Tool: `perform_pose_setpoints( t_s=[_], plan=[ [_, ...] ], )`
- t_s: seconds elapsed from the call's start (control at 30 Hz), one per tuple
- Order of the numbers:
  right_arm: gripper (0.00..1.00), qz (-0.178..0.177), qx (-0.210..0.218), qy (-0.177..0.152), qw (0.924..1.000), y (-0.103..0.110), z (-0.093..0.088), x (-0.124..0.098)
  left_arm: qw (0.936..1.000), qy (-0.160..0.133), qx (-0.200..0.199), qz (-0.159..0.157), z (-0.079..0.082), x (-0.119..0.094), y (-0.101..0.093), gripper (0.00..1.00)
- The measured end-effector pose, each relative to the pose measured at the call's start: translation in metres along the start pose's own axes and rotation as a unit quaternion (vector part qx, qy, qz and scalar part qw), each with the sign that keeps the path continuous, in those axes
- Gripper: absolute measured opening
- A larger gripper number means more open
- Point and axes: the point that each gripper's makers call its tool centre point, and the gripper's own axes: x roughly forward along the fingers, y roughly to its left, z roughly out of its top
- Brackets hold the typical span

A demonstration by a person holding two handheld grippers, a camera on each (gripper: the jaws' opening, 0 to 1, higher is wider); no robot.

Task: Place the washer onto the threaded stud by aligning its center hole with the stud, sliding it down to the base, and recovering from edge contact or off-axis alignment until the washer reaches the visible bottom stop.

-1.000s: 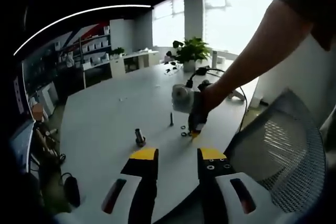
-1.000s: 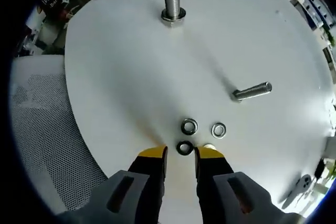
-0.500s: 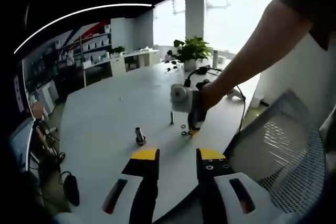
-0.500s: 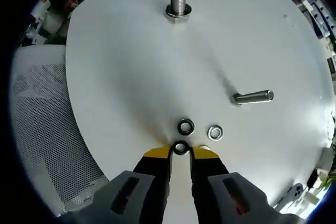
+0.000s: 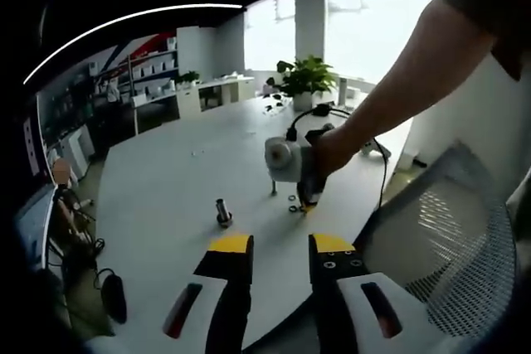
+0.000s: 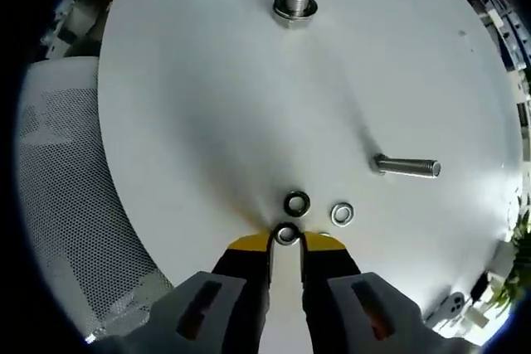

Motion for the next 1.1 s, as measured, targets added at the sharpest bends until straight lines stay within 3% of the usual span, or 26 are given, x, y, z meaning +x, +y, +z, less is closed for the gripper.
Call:
perform_pose_setpoints(
  t_s=[0.2,0.53,0.73,1.1],
  plan=[
    [0.13,0.004,0.008,-0.035,0.9994,-0.001,-0.001,-0.001,1.0000,0.000,-0.001,0.001,0.000,0.000,0.001,0.25],
    [0.13,0.009,0.014,-0.045,0.9988,0.001,-0.003,-0.002,1.0000,-0.002,-0.002,0.004,0.000,-0.001,0.002,0.25],
    [0.13,0.005,0.021,-0.066,0.9976,-0.004,0.002,-0.015,1.0000,-0.004,-0.002,0.003,0.001,-0.001,0.002,0.25],
    [0.13,-0.018,0.025,-0.097,0.9948,-0.028,0.017,-0.036,1.0000,-0.005,-0.004,0.001,0.001,-0.001,0.001,0.25]
  ],
)
